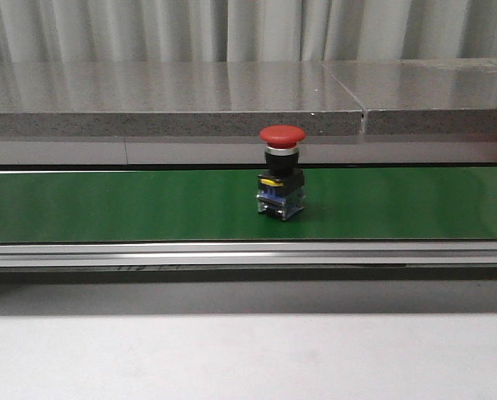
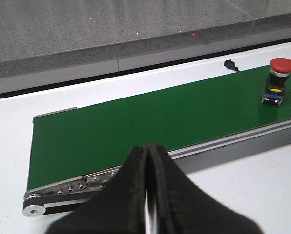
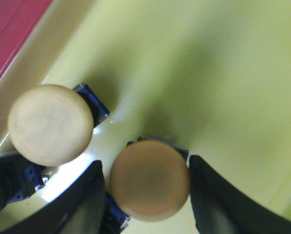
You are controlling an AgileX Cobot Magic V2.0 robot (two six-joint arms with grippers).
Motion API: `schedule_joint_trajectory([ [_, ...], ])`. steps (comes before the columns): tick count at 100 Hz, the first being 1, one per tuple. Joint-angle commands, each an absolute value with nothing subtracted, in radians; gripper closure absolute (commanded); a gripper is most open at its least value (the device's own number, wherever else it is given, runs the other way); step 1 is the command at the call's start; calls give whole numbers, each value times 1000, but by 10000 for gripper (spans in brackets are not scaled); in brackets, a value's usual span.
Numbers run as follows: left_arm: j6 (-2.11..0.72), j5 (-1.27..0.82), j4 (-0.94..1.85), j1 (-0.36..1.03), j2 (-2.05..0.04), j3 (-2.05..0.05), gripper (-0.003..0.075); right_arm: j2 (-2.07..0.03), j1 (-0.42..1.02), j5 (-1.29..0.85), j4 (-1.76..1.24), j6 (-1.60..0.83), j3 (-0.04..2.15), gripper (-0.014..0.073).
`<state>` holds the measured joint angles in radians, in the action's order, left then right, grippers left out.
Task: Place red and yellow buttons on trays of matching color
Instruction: 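Move the right gripper back over the belt toward the red button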
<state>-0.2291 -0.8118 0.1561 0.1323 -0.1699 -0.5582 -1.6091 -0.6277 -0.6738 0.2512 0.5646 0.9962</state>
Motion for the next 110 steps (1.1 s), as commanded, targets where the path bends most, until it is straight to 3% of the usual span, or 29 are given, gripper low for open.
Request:
schedule_joint_trajectory([
  [1,-227,-743,175,140,-182,-583,741,-1572,-633,-646,262,559,1016,179],
  [34,-227,-743,175,140,-182,-583,741,-1536,-633,-654,262,561,1016,179],
  [64,-227,-743,175,140,-182,-583,741,-1381,-625,-697,272,561,1016,179],
  [70,-227,-743,175,140,-182,-583,741,-1336,-605,-711,265,551,1016,179],
  [71,-227,-743,175,140,-182,-583,741,-1331,-602,-714,263,547,1016,230],
  [110,-227,-743,175,140,-182,-583,741,-1195,-326,-806,0,154,1027,230],
])
